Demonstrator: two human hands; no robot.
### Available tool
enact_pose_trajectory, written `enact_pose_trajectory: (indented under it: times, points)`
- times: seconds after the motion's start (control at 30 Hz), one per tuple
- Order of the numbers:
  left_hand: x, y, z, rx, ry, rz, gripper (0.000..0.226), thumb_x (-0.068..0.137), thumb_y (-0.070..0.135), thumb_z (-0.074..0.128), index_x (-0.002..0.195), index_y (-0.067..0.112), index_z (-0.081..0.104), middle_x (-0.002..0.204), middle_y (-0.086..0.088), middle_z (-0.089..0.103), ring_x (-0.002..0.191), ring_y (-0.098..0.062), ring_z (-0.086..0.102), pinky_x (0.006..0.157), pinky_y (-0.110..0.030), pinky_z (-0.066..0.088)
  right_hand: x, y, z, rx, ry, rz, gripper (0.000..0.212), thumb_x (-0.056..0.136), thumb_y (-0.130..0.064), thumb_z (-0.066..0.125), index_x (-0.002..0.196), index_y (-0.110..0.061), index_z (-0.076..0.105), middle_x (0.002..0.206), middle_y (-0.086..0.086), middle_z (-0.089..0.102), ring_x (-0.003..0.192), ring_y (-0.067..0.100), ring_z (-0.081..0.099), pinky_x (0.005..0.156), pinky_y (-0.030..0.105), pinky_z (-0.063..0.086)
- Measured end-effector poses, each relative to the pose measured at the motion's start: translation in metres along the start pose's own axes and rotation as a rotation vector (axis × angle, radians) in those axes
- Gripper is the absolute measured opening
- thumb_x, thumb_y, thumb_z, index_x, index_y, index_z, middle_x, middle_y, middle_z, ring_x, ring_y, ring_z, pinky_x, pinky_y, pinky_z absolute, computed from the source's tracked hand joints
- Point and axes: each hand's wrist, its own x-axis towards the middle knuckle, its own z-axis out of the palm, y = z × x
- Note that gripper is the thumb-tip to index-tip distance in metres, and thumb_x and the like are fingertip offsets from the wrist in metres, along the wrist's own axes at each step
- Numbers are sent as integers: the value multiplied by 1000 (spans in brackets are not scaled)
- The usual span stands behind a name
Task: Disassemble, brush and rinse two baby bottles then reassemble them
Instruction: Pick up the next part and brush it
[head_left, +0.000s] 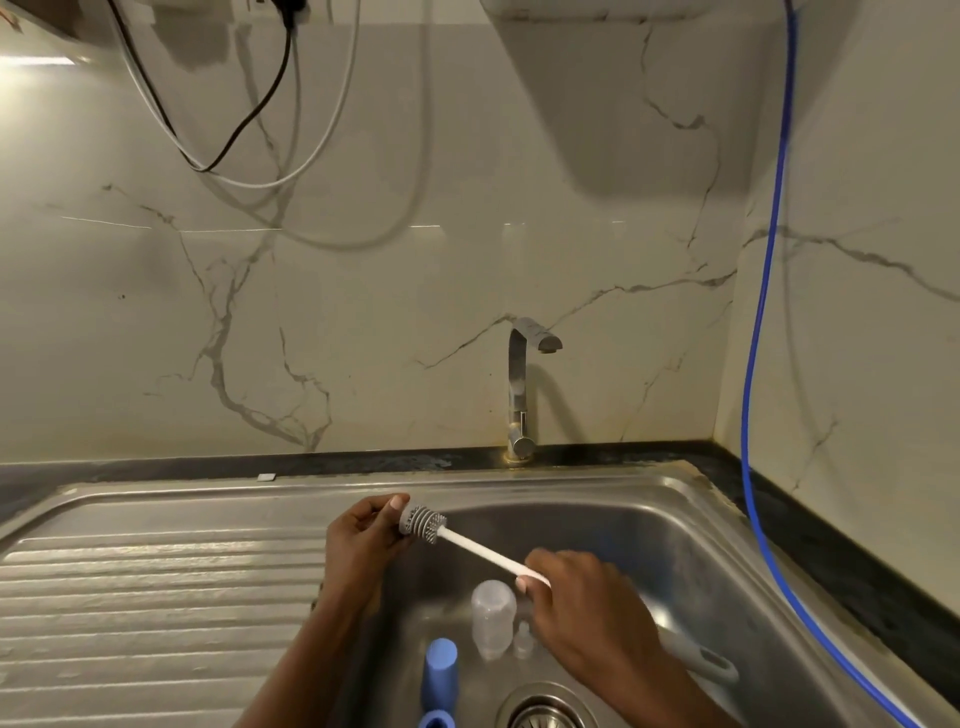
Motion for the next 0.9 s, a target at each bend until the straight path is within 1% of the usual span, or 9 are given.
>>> enact_pose_trajectory:
  times: [0.07,0.13,0.2,0.33,0.47,0.6,0.73,0.8,0.9]
  points:
    - [2,9,0,-118,-77,-79,17,98,5,49,94,-1,65,89,-18,69,83,-25,70,68,-28,61,2,-3,-2,354,-146,51,22,94,-39,48,86,-22,60,75,-2,65,71,20,62,64,36,46]
    - [2,19,-4,-291,-172,-155,19,99,4,43,97,-4,60,96,-21,70,86,-26,73,70,-30,62,-2,-6,-15,989,-538,282,26,98,-28,48,80,-21,65,56,-7,51,43,9,40,41,27,34]
    - [1,22,-8,-333,-200,-167,19,100,5,41,99,-4,58,97,-20,71,89,-26,74,72,-32,62,-5,-10,-25,1293,-765,423,31,103,-29,40,89,-15,64,57,-4,45,41,5,28,35,17,21]
    - [0,9,1,-93,-10,-18,15,97,2,50,95,-4,63,91,-25,69,80,-29,72,67,-27,61,-7,-20,-7,766,-446,217,25,98,-46,46,84,-27,55,65,-5,55,48,9,48,45,20,33]
    - [2,2,2,16,100,78,12,95,4,58,90,4,69,76,-11,70,81,-26,64,65,-22,58,-2,-2,2,69,-59,25,23,94,-48,45,99,-25,48,105,-2,63,101,27,60,74,34,43]
    - [0,10,0,-73,14,4,16,98,6,51,92,2,65,90,-20,67,85,-28,68,67,-24,60,-2,-4,2,287,-142,-14,23,96,-42,46,92,-22,59,81,1,64,81,27,63,64,32,42]
    - [-4,30,-10,-325,-154,-159,20,97,10,44,97,-1,61,94,-19,71,83,-25,74,68,-31,62,-4,-2,-24,1243,-821,336,31,103,-32,44,94,-16,69,59,-2,44,42,6,31,37,16,24]
    - [-4,24,-7,-244,-98,-106,20,95,12,49,99,-2,63,99,-25,70,83,-25,74,67,-29,62,-3,-4,-18,1154,-758,292,32,103,-34,43,96,-16,68,60,-1,48,41,6,33,38,19,28]
    - [1,6,-1,-98,75,27,15,96,9,55,96,-1,66,104,-36,65,88,-33,69,67,-26,61,-4,-16,2,528,-351,81,27,95,-49,46,100,-24,56,81,3,63,62,16,57,64,31,45]
